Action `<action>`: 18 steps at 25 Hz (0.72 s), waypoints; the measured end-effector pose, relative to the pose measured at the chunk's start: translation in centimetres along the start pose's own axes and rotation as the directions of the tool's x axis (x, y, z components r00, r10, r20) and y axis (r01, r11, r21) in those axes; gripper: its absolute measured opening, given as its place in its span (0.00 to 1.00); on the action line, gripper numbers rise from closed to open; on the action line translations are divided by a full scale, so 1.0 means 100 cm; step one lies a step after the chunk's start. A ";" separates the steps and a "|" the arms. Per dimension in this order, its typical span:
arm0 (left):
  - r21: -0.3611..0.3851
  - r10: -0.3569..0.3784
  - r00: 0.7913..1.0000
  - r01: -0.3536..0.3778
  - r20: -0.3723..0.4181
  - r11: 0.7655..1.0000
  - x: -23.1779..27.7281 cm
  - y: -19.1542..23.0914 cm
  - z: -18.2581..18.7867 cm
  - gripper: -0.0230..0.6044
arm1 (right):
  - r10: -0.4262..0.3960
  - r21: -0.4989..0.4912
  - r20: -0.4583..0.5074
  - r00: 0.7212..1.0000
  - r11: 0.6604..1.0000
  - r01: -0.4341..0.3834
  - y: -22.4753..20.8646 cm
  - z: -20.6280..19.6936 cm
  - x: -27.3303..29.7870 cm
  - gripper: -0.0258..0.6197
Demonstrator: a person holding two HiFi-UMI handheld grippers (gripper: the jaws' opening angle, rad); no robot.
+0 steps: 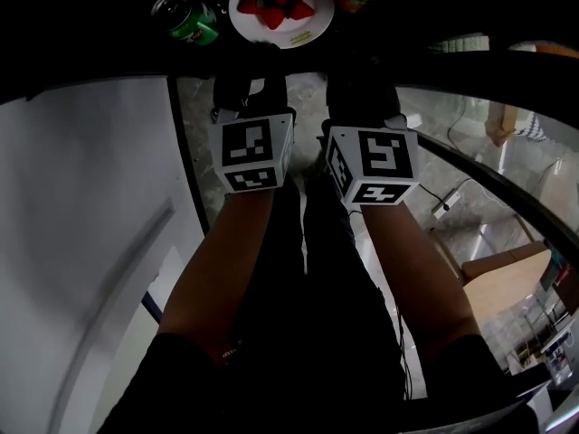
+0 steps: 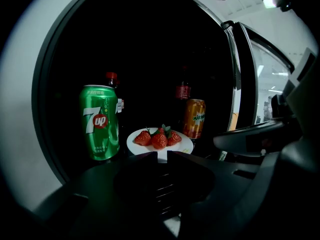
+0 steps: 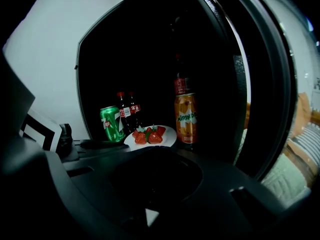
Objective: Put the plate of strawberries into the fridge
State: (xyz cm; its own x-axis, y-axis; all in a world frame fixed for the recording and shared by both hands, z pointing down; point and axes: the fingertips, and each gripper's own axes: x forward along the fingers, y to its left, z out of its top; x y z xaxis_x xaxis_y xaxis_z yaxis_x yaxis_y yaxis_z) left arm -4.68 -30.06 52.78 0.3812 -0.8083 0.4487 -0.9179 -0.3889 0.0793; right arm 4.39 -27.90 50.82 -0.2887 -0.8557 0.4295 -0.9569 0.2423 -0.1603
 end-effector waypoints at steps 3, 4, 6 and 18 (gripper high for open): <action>-0.001 0.002 1.000 -0.002 -0.001 1.000 0.004 0.003 0.002 0.12 | 0.001 0.000 0.002 1.000 1.000 -0.001 -0.001 0.001 0.002 0.05; -0.001 0.002 1.000 -0.002 -0.001 1.000 0.004 0.004 0.002 0.12 | 0.002 0.000 0.002 1.000 1.000 -0.002 -0.001 0.002 0.002 0.05; -0.001 -0.001 1.000 0.001 0.000 1.000 0.005 0.005 0.003 0.12 | 0.002 -0.002 0.003 1.000 1.000 -0.002 -0.001 0.003 0.003 0.05; -0.004 -0.003 1.000 0.003 0.016 1.000 -0.003 0.020 0.007 0.12 | -0.007 -0.015 0.031 0.999 1.000 0.007 0.003 0.012 0.000 0.05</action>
State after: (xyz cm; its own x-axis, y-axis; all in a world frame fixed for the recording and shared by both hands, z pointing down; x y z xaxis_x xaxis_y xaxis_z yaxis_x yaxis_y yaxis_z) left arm -6.51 -30.88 52.14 0.3855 -0.8140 0.4346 -0.9172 -0.3896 0.0840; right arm 4.13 -28.39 49.75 -0.2809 -0.8710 0.4029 -0.9593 0.2427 -0.1443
